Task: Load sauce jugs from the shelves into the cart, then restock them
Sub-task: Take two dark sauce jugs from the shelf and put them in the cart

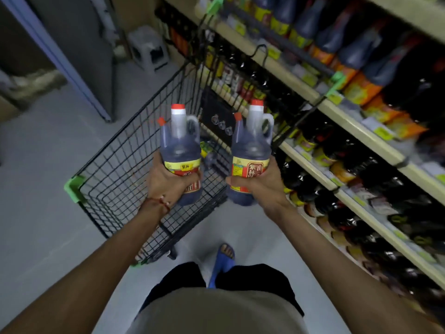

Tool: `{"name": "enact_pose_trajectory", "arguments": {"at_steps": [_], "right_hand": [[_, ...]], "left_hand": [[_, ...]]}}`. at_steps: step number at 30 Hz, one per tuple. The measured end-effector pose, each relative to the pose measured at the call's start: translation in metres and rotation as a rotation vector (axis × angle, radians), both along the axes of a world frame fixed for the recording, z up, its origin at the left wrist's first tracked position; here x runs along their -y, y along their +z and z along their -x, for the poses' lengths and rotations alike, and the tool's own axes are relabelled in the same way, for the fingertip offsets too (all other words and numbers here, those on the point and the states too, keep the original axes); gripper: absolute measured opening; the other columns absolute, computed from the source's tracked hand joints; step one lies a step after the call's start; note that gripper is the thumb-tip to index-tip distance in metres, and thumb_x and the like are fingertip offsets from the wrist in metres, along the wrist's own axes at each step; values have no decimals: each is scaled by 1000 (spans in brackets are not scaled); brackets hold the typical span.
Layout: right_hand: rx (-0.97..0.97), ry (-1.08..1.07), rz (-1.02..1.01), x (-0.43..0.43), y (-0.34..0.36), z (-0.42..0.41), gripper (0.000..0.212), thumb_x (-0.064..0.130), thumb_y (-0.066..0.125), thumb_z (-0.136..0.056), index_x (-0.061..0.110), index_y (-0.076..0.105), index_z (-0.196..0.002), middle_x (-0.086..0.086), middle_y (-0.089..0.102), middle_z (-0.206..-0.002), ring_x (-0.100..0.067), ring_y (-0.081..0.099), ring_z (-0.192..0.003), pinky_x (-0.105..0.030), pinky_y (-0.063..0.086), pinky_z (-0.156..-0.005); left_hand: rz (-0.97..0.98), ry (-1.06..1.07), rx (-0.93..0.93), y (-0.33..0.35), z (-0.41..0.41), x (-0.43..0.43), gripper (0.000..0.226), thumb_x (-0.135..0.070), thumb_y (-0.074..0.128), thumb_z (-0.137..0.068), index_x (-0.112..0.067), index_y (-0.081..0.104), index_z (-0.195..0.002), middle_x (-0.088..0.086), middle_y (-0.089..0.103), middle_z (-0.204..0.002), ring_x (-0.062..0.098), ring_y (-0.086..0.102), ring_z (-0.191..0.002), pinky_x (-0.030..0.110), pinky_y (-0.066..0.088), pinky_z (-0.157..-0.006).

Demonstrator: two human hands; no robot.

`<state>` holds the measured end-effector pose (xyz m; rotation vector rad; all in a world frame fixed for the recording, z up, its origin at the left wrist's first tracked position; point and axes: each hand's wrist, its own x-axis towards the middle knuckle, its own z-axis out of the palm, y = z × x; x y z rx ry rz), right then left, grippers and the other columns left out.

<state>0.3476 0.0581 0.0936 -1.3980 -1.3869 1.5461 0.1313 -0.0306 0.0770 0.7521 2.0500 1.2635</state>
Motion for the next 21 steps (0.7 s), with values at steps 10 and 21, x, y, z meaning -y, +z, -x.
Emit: {"name": "enact_pose_trajectory", "arguments": {"at_steps": [10, 21], "right_hand": [[82, -463, -3, 123, 23, -48, 83, 5, 101, -55, 22, 55, -121, 3, 73, -106, -8, 74, -84, -30, 62, -69], [114, -830, 17, 233, 32, -140, 89, 4, 102, -50, 19, 52, -122, 2, 73, -103, -13, 74, -87, -34, 64, -71]], "left_hand": [[-148, -474, 55, -3, -49, 31, 79, -30, 96, -58, -10, 54, -123, 0, 72, -102, 10, 70, -89, 37, 57, -75], [-169, -875, -11, 21, -162, 52, 85, -42, 94, -50, -30, 52, -122, -15, 69, -112, 8, 69, -98, 44, 59, -85]]}}
